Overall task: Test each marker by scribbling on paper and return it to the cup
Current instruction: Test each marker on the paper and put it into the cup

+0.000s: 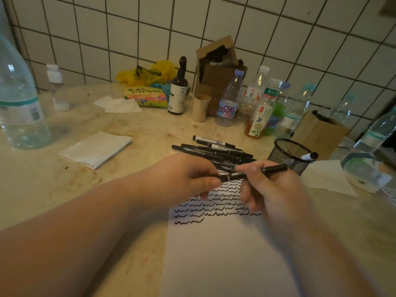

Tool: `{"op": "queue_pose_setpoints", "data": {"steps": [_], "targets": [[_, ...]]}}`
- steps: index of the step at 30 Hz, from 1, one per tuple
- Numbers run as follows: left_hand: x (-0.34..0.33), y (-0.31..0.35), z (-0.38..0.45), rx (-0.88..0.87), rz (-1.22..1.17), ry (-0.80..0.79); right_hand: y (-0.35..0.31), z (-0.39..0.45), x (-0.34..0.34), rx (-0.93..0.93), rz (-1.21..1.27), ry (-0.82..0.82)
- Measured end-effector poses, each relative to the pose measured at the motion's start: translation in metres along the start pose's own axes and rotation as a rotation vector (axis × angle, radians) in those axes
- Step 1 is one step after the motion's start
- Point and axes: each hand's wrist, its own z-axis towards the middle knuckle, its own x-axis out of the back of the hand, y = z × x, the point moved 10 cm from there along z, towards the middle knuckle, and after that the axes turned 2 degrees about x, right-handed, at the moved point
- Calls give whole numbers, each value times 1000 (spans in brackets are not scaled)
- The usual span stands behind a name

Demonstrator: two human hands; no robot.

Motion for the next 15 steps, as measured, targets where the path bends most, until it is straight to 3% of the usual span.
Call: {"op": "queue_pose_setpoints", "data": {"steps": [4,8,11,15], "targets": [[-4,-5,2,8,218,-20,-24,-8,46,189,45,418],[-2,-12,3,24,245,-11,-39,-17,85,305,-193,709],[-5,-13,4,11,282,-11,-28,-11,98,233,-254,746],[-5,-16,6,17,290,-6,-15,3,101,138,-239,675]]}}
